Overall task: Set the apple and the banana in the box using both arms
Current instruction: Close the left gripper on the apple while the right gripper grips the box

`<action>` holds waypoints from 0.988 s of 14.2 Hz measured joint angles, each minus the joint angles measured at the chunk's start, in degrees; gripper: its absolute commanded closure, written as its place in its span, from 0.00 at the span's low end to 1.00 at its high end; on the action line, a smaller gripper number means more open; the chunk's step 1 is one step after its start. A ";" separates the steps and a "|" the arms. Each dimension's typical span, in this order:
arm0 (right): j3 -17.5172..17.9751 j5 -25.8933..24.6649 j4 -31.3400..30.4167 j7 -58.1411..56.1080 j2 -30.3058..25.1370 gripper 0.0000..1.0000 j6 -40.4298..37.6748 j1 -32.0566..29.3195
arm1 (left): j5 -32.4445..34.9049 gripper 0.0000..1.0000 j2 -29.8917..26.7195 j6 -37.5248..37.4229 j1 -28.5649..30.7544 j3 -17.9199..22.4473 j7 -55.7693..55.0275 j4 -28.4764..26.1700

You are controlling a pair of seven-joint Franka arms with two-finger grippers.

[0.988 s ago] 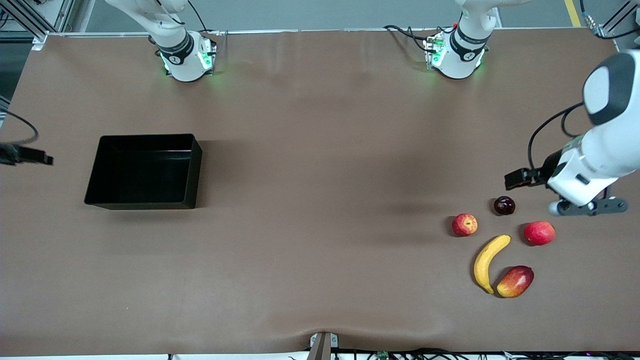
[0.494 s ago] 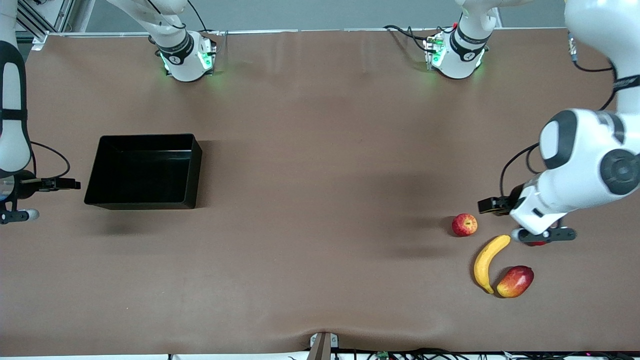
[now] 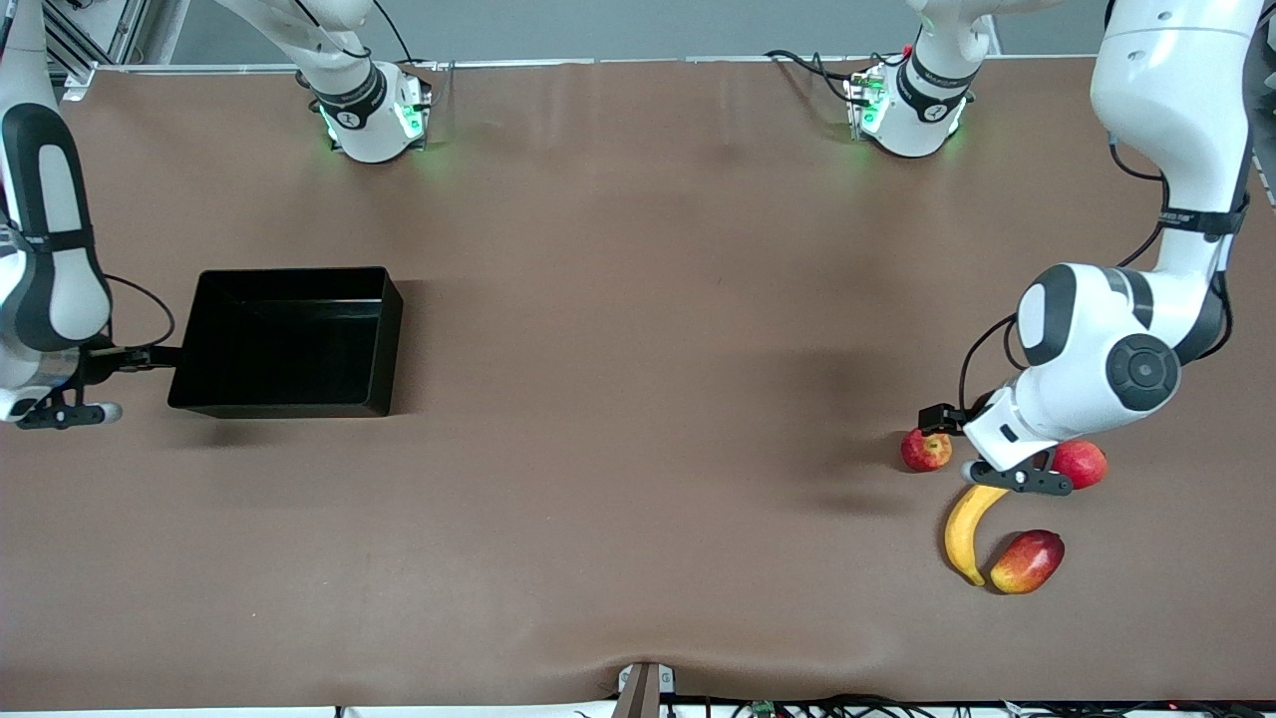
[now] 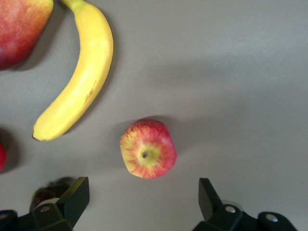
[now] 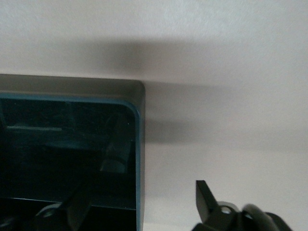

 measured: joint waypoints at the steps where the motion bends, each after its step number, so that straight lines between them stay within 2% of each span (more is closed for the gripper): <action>1: 0.00 0.02 -0.85 -0.17 -0.02 0.40 0.76 -0.26 | 1.27 0.00 0.26 1.27 0.03 0.00 0.03 -0.80; 3: -0.01 0.03 -2.26 -0.60 -0.09 0.63 1.65 -0.72 | 1.83 0.00 0.96 4.91 0.13 0.03 0.03 -2.62; 8: 0.05 0.24 -4.43 -0.77 -0.22 1.00 2.27 -0.80 | 1.83 0.00 3.12 9.11 0.27 0.00 -5.27 -4.32; 14: 0.20 1.37 -4.62 -0.95 -0.65 1.00 0.64 -0.81 | 1.83 0.00 4.93 11.57 0.36 0.02 -10.53 -4.36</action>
